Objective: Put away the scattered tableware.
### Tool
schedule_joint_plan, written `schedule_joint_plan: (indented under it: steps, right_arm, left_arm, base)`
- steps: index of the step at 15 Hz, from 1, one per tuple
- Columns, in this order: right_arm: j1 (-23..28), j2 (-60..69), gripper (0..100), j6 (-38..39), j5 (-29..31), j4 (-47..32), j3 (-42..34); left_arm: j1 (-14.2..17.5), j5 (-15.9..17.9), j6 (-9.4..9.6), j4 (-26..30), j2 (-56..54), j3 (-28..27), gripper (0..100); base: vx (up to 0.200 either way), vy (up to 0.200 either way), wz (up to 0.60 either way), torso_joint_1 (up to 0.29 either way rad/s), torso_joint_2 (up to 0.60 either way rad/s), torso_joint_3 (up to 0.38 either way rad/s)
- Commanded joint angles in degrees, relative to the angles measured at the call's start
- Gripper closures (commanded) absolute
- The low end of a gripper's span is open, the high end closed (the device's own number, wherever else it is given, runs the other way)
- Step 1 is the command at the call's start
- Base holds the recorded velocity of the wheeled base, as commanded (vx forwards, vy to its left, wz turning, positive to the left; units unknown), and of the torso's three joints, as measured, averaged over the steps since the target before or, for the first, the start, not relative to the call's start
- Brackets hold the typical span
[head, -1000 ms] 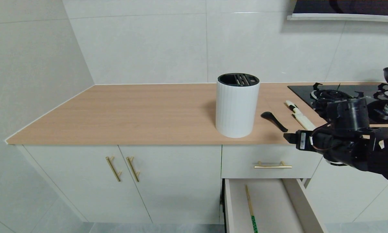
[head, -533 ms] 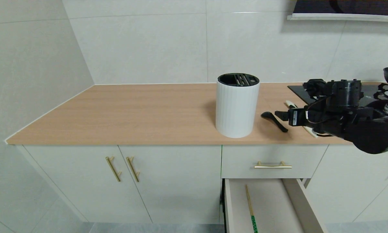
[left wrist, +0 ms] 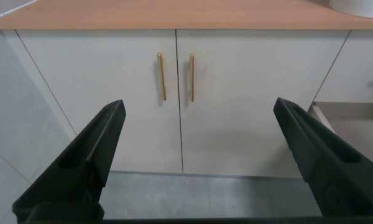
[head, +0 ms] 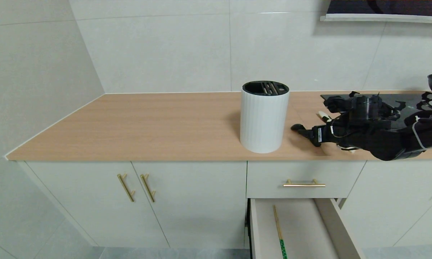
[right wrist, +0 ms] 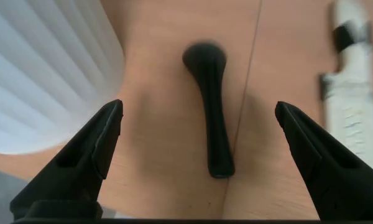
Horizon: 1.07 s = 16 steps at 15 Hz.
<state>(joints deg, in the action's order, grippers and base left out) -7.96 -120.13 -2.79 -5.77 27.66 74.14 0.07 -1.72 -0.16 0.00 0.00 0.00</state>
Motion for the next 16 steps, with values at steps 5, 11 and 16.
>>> schedule_joint_plan:
  steps: [5, 11, 16]
  right_arm:
    - [0.23, -2.92, 0, -0.11, -0.12, -0.41, 0.56]
    - [0.23, -6.0, 0, -0.11, 0.49, 0.03, 2.59]
    - [0.4, -6.52, 0, -0.11, 0.58, 0.11, 2.94]
  left_arm:
    - [0.01, -0.04, -0.02, 0.0, 0.0, 0.0, 0]
    - [0.01, -0.04, -0.02, 0.0, 0.0, 0.0, 0]
    - [0.01, -0.04, -0.02, 0.0, 0.0, 0.0, 0]
  base:
    - [0.0, 0.0, 0.0, 0.0, 0.0, 0.0]
    - [0.0, 0.0, 0.0, 0.0, 0.0, 0.0]
    - [0.0, 0.0, 0.0, 0.0, 0.0, 0.0]
